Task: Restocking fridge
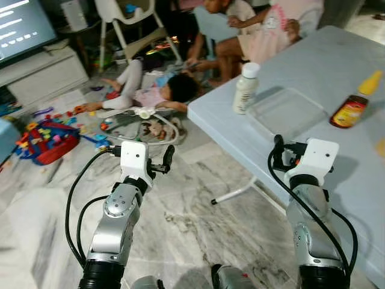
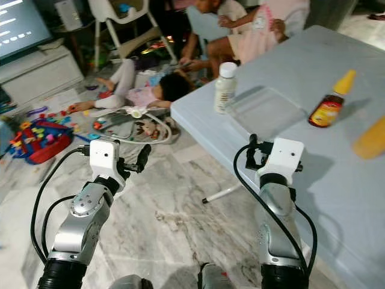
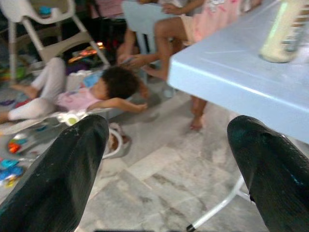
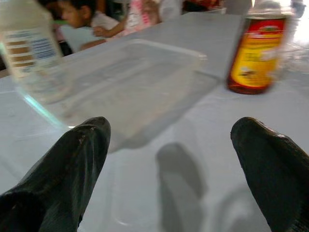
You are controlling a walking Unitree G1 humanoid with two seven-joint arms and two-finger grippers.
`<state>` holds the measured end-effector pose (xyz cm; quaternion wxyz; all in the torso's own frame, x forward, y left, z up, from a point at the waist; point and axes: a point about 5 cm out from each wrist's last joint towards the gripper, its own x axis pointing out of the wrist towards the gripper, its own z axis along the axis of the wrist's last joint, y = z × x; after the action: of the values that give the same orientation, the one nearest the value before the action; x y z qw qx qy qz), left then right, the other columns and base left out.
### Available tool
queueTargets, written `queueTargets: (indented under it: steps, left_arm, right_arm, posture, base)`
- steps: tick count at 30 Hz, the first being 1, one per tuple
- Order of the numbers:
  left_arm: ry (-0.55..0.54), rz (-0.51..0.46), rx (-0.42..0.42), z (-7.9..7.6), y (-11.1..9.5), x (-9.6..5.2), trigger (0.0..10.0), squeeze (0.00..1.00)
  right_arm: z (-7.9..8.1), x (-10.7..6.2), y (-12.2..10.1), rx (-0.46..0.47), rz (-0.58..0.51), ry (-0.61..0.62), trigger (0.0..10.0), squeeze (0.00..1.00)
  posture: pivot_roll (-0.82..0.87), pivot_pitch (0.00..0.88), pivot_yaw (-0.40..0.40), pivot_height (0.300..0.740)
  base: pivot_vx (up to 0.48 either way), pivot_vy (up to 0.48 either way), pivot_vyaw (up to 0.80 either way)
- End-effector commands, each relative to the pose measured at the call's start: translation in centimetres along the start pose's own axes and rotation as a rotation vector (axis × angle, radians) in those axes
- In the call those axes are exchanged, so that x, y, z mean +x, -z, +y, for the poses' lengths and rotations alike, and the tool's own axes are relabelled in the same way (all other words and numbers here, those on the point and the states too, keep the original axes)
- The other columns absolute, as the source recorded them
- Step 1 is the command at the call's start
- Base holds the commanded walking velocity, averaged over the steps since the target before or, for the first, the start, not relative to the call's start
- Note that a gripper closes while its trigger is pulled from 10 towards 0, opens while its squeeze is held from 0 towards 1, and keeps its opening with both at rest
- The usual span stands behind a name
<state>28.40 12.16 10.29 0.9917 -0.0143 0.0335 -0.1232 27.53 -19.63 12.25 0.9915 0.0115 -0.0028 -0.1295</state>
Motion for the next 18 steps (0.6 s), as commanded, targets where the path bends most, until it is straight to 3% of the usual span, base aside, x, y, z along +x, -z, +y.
queueTargets:
  steps: [1,6,11,18]
  left_arm:
    - [0.003,-0.002,0.004,0.1,-0.2,0.1,10.0,0.00]
    - [0.009,-0.008,0.003,0.0,-0.4,0.2,10.0,0.00]
    - [0.027,-0.006,0.012,-0.1,-0.4,0.2,10.0,0.00]
    - [0.038,-0.002,0.031,0.3,-0.7,0.2,10.0,0.00]
  right_arm:
    - [0.0,-0.1,-0.3,0.013,-0.011,-0.005,10.0,0.00]
    - [-0.1,0.4,-1.1,0.055,-0.054,-0.036,10.0,0.00]
    - [-0.1,1.7,-2.1,0.200,-0.094,-0.073,10.0,0.00]
    - [0.5,2.7,-2.6,0.316,-0.104,-0.080,10.0,0.00]
  posture:
    - [-0.06,0.088,0.078,0.740]
    - [-0.06,0.090,0.092,0.740]
    - [-0.05,0.093,0.116,0.740]
    - [-0.03,0.100,0.136,0.740]
  base:
    - [0.000,0.000,-0.80]
    - [0.000,0.000,-0.11]
    - [0.000,0.000,0.00]
    - [0.000,0.000,0.00]
